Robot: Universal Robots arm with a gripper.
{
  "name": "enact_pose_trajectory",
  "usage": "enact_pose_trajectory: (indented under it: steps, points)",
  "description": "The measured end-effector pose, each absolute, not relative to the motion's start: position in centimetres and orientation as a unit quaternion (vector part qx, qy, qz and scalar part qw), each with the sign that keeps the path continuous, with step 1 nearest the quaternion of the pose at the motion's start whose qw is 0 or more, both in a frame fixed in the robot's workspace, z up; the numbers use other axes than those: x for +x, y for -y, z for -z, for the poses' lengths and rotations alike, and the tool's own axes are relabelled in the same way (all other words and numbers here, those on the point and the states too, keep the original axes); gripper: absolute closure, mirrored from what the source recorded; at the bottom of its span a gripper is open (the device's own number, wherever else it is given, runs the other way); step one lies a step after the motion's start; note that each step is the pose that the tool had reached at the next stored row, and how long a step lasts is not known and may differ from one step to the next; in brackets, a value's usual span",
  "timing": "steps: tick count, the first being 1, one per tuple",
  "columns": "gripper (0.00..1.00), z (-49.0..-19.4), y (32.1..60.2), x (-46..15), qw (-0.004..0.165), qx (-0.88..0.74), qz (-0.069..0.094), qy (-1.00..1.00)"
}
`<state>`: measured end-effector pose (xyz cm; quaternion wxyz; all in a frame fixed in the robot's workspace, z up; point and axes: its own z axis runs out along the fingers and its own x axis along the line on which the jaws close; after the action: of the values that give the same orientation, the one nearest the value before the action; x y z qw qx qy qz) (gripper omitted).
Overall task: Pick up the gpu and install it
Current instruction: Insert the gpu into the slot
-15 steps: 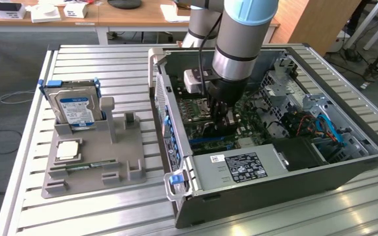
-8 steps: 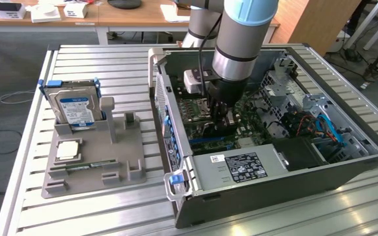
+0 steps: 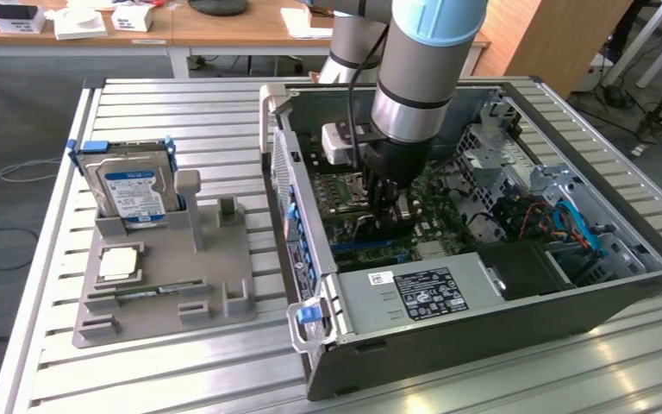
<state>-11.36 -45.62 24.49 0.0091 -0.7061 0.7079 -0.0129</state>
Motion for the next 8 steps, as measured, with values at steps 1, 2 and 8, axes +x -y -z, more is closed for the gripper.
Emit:
enact_pose_trajectory:
  steps: [1, 2, 8]
  points:
    - [0.73, -24.49, 45.61, -11.36, 0.009, -0.706, 0.013, -0.708]
    - [0.73, -24.49, 45.62, -11.36, 0.009, -0.706, 0.013, -0.708]
    - [0.73, -24.49, 45.61, -11.36, 0.009, -0.706, 0.013, -0.708]
